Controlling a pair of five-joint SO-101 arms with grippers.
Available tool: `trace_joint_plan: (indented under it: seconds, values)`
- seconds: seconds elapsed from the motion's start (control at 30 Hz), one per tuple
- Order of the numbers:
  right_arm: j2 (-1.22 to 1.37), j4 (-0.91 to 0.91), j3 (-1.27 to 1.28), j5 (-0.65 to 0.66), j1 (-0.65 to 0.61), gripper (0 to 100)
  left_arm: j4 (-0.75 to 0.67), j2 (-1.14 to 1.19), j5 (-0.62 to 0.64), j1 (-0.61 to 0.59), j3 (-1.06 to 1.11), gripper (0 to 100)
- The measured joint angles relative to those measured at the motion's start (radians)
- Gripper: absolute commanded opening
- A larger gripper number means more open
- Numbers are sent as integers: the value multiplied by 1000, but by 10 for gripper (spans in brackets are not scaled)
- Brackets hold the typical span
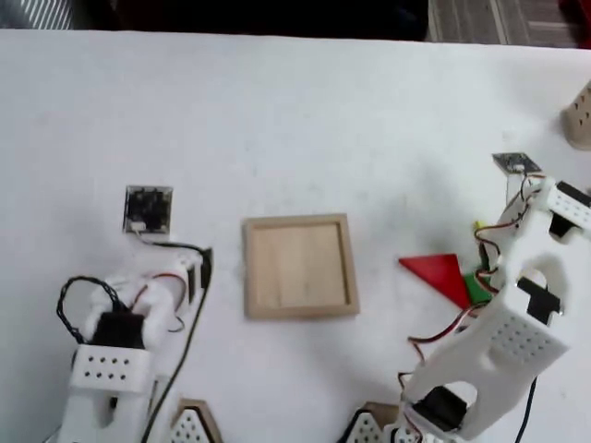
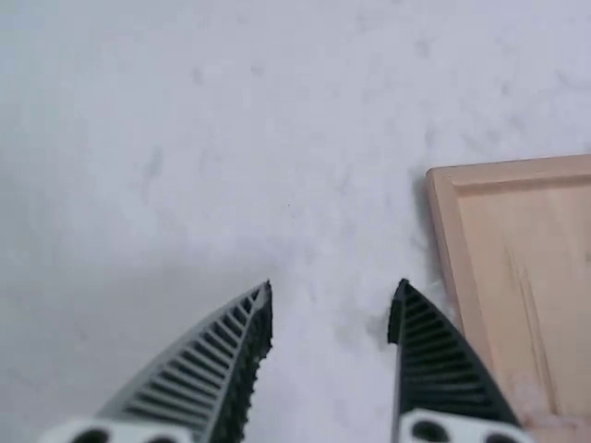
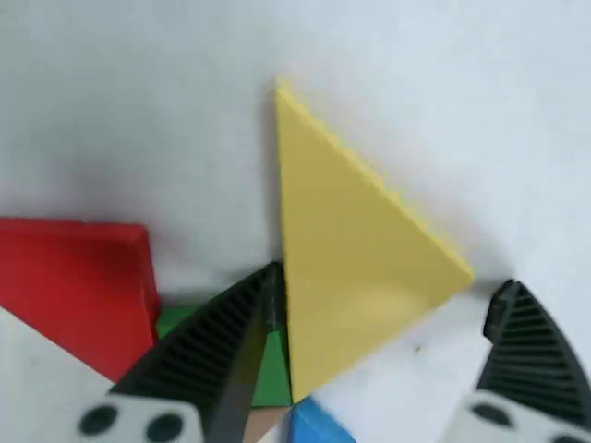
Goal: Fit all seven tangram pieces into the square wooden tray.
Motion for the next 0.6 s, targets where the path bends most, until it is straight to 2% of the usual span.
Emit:
trace_joint_plan:
  seconds: [0.2, 0.37, 0.6]
  values:
    - [-35, -106, 89, 0, 5, 344, 0, 0, 0, 0, 0, 215]
    - [-44, -120, 94, 2, 3, 344, 0, 0, 0, 0, 0, 215]
    - [-51, -121, 103, -103, -6, 330, 0, 0, 0, 0, 0, 215]
